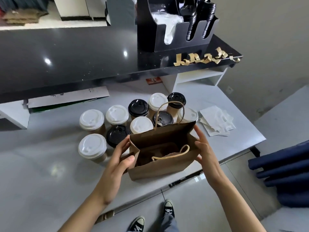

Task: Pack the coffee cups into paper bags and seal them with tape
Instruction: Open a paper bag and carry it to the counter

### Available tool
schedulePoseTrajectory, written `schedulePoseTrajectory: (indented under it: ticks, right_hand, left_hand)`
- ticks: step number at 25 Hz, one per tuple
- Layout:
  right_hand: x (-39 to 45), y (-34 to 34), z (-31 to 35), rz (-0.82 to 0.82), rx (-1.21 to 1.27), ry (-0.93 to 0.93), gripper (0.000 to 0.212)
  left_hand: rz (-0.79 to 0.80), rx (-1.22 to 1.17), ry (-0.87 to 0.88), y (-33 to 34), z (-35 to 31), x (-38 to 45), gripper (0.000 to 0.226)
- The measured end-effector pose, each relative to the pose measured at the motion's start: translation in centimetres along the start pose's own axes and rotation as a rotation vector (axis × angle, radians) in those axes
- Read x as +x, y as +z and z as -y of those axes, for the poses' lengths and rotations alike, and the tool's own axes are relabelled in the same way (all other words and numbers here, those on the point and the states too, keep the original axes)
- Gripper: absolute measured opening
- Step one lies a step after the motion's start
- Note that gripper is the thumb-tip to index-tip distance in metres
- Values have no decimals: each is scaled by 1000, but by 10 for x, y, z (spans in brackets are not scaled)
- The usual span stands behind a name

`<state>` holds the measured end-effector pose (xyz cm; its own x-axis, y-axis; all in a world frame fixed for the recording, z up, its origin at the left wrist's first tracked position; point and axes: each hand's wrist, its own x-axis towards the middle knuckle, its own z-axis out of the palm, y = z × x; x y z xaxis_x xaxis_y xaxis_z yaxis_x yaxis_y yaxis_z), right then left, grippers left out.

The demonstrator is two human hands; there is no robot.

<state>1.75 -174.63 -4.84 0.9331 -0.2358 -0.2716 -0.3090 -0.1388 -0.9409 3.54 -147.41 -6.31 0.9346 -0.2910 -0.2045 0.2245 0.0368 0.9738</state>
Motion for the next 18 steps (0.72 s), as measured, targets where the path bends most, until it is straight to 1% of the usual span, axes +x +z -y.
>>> schedulePoseTrajectory:
  ticks: [2,6,9,10,13,15,17,18]
  right_hand:
    - [10,-13,-1,48,-26,-14,57]
    - [17,-31,-3,173,-83,-37,56]
    - [21,-43,0,256,-116,-64,55]
    - [23,-47,1,277,-125,-70,54]
    - [34,-59,5,339,-140,-101,53]
    - [42,-65,5,354,-132,-120,56]
    - [51,-72,4,359,-120,-149,58]
    - [56,-74,3,342,-123,-164,56]
  left_hand:
    - [-40,31,18,9,2,1,61]
    - [-140,79,67,18,3,0,69]
    - [-328,78,135,26,-2,1,62]
    - [-392,117,160,28,-5,1,59]
    - [-558,385,217,33,-9,-2,49]
    - [-653,652,321,39,-13,-4,41]
    - [-682,887,447,47,-19,-1,35]
    - [-669,954,480,51,-22,0,31]
